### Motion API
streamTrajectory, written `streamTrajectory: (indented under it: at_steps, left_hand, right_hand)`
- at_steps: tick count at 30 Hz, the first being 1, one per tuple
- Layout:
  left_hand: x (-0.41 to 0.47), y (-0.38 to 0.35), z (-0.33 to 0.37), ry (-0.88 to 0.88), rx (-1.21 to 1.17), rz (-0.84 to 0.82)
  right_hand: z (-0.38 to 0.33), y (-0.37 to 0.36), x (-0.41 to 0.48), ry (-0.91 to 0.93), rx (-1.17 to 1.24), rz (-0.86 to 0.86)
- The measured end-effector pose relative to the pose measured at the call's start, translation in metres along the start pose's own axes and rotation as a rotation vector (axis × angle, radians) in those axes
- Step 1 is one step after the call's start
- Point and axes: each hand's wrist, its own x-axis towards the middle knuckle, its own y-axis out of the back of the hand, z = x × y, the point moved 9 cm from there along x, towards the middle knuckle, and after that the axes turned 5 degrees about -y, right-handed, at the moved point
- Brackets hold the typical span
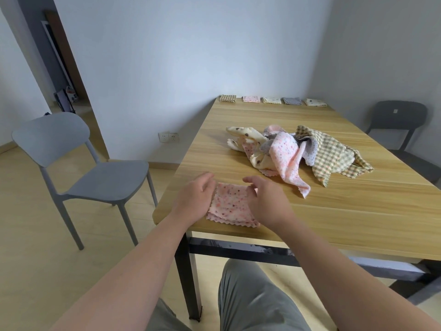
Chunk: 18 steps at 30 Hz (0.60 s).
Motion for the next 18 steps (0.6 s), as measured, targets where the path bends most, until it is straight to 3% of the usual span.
streamTrajectory:
  at_steps: [4, 7, 10, 14, 18]
  left_hand:
    - [-0.004, -0.032, 0.039, -0.257, 0.425, -0.25]
    - [-0.009, -0.052, 0.035, -0.254, 0.582, -0.401]
    - [-0.013, -0.059, 0.02, -0.153, 0.591, -0.524]
    - [-0.013, -0.061, 0.014, -0.145, 0.594, -0.569]
    - [-0.01, -0.062, 0.014, -0.152, 0.609, -0.588]
  right_hand:
    - [0.028, 0.009, 0.014, -0.059, -0.061, 0.021]
    - [0.047, 0.008, 0.026, -0.153, -0.079, -0.05]
    - [0.054, -0.002, 0.032, -0.177, -0.077, -0.197]
    - [0.055, -0.008, 0.036, -0.169, -0.024, -0.273]
    - [0.054, -0.006, 0.043, -0.215, 0.208, -0.319]
